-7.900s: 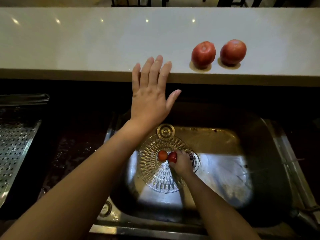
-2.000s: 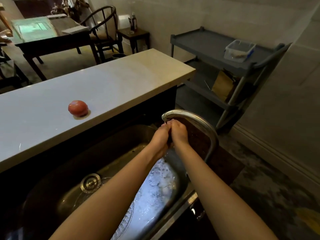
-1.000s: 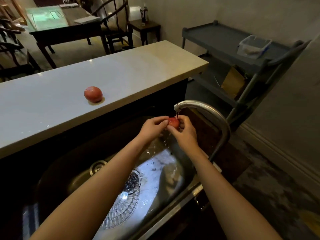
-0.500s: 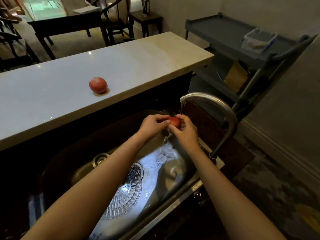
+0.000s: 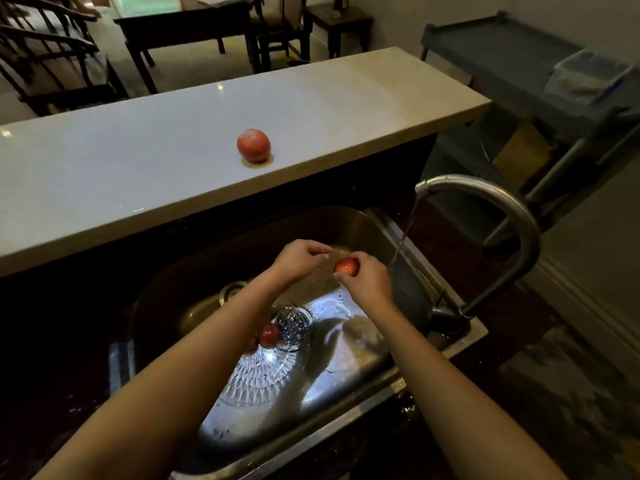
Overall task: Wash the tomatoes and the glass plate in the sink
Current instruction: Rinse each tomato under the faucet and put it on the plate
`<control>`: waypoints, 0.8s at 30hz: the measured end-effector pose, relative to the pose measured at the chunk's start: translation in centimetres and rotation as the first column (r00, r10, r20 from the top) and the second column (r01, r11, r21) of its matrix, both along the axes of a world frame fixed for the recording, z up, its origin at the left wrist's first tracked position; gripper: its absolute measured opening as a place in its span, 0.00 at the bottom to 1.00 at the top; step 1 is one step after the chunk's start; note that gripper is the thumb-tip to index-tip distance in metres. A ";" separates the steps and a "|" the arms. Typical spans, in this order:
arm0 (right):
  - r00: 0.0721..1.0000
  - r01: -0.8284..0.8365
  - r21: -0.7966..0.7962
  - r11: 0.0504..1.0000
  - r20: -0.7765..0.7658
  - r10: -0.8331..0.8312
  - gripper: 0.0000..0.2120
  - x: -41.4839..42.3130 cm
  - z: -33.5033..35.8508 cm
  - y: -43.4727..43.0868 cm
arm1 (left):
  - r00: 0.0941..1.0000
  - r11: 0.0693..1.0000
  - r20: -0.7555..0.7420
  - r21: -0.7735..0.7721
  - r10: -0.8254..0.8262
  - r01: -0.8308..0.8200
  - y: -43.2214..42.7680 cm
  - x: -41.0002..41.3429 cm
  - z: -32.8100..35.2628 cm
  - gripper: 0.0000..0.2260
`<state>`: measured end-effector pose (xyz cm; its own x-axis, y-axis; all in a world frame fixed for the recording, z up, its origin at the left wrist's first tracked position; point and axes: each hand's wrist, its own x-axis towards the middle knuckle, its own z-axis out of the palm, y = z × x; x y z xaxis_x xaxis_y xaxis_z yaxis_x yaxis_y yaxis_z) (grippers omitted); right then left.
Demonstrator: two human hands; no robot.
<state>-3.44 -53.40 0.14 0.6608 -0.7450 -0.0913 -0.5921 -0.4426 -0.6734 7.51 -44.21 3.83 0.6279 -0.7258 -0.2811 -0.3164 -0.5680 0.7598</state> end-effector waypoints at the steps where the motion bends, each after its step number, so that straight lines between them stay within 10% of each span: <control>1: 1.000 -0.018 0.003 1.000 -0.005 0.018 0.22 0.2 -0.2 0.3 | 1.000 1.000 0.023 0.008 0.005 -0.005 0.6 0.2 0.2 0.12; 8: 0.972 -0.226 0.085 0.970 0.092 0.218 0.23 3.0 -0.8 3.3 | 0.954 0.999 0.297 0.023 0.032 -0.040 5.9 0.5 4.0 0.14; 16: 0.926 -0.377 0.230 0.897 0.096 0.364 0.23 6.2 -2.4 7.1 | 0.431 0.953 0.854 -0.215 0.290 -0.215 12.9 1.9 10.2 0.17; 24: 0.943 -0.270 0.379 0.885 -0.080 0.322 0.18 5.0 -8.2 9.5 | 0.496 0.896 0.862 0.132 0.108 -0.424 14.2 6.8 7.4 0.26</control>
<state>1.53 -43.88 -8.10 0.8068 -0.4160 -0.4195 -0.5690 -0.3562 -0.7412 14.31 -30.03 11.27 0.8319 -0.4618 0.3077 -0.4923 -0.8701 0.0252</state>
